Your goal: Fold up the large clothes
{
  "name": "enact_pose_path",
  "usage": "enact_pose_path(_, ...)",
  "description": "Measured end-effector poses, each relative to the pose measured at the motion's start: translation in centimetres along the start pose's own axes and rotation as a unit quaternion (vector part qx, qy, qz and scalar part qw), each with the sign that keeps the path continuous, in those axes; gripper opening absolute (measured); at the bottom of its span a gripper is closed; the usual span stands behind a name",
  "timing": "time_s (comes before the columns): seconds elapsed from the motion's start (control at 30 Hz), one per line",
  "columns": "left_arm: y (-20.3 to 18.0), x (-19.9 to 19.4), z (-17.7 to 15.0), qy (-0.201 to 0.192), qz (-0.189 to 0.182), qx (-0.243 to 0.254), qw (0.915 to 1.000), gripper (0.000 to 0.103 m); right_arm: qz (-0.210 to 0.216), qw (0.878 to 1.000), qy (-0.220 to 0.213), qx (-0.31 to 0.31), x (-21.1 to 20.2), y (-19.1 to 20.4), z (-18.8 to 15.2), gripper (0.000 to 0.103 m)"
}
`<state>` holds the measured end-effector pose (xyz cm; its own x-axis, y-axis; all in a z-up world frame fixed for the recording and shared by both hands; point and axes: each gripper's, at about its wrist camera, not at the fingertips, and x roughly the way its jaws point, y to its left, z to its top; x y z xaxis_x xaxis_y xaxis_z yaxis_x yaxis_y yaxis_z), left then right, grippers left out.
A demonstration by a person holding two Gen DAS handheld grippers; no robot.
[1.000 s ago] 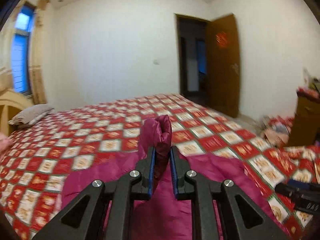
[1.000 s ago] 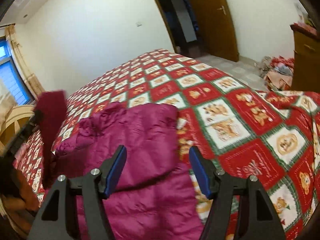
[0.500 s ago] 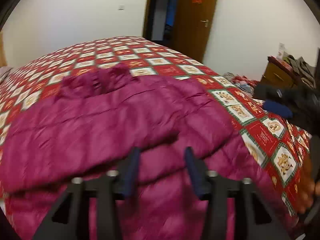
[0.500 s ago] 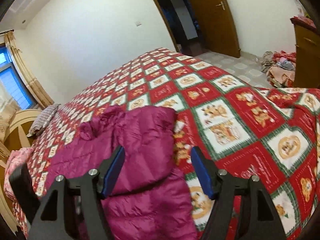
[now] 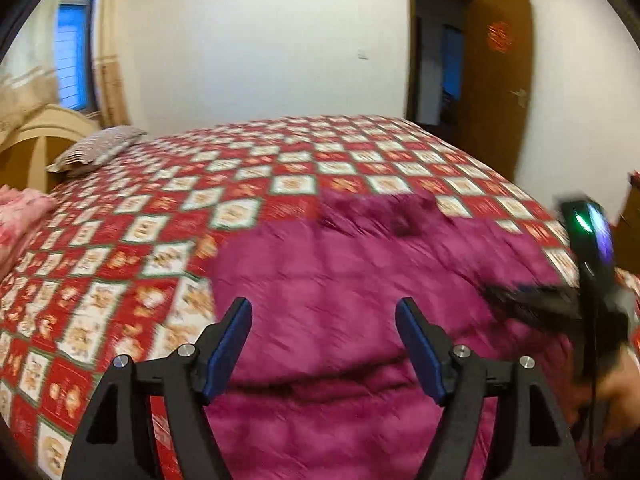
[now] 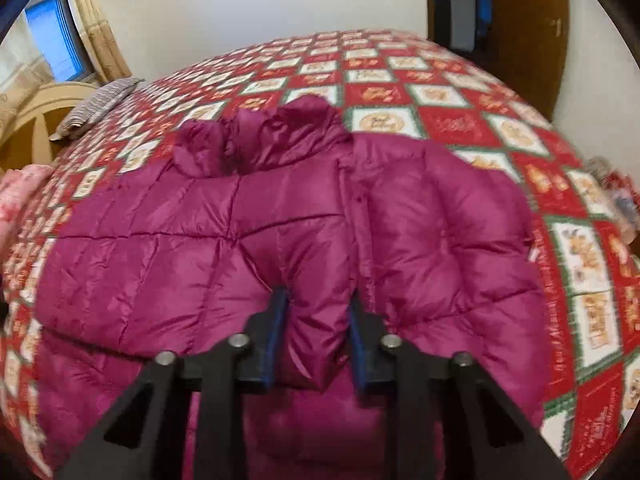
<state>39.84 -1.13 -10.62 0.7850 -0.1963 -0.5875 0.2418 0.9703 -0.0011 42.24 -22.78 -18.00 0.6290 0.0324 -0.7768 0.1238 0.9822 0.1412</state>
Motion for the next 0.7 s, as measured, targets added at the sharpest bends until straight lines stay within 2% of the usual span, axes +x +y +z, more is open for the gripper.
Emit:
enact_pose_path(0.1, 1.0, 1.3, 1.4, -0.011, 0.024, -0.013, 0.9996, 0.075, -0.018, 0.999, -0.024, 0.019, -1.9, -1.0, -0.3, 0.024)
enact_pose_path(0.2, 1.2, 3.7, 1.9, -0.010, 0.062, -0.010, 0.9980, 0.075, -0.025, 0.999, -0.016, 0.020, -1.9, -1.8, -0.5, 0.024)
enact_pose_path(0.27, 1.3, 6.2, 1.6, 0.009, 0.089, -0.008, 0.9959, 0.075, -0.036, 0.999, -0.008, 0.012, -1.2, -2.0, -1.1, 0.034)
enact_pose_path(0.37, 1.8, 10.0, 0.1, 0.059, 0.116, -0.008, 0.9914, 0.075, -0.037, 0.999, -0.004, 0.010, -1.4, -2.3, -1.1, 0.045)
enact_pose_path(0.4, 2.0, 11.1, -0.7, 0.076, 0.119, -0.008, 0.9899, 0.075, -0.045, 0.999, -0.016, 0.022, -2.3, -2.7, -1.0, 0.045)
enact_pose_path(0.47, 2.4, 11.3, -1.6, 0.078, 0.116, -0.017, 0.9900, 0.075, -0.067, 0.995, -0.070, 0.037, -4.7, -2.7, -0.6, 0.045)
enact_pose_path(0.53, 2.7, 11.1, -1.6, 0.076, 0.108, -0.027, 0.9908, 0.075, -0.071, 0.991, -0.111, 0.015, -6.5, -1.7, 0.2, 0.045)
enact_pose_path(0.57, 2.8, 11.0, -1.4, 0.077, 0.104, -0.033, 0.9911, 0.075, -0.064, 0.991, -0.121, -0.001, -6.8, -0.8, 0.8, 0.045)
enact_pose_path(0.63, 2.9, 11.1, -0.8, 0.078, 0.098, -0.037, 0.9914, 0.075, -0.044, 0.992, -0.114, -0.023, -5.9, 0.6, 2.0, 0.045)
enact_pose_path(0.7, 2.8, 11.4, -0.3, 0.076, 0.108, -0.034, 0.9906, 0.075, -0.045, 0.993, -0.106, -0.032, -4.3, 1.3, 2.8, 0.045)
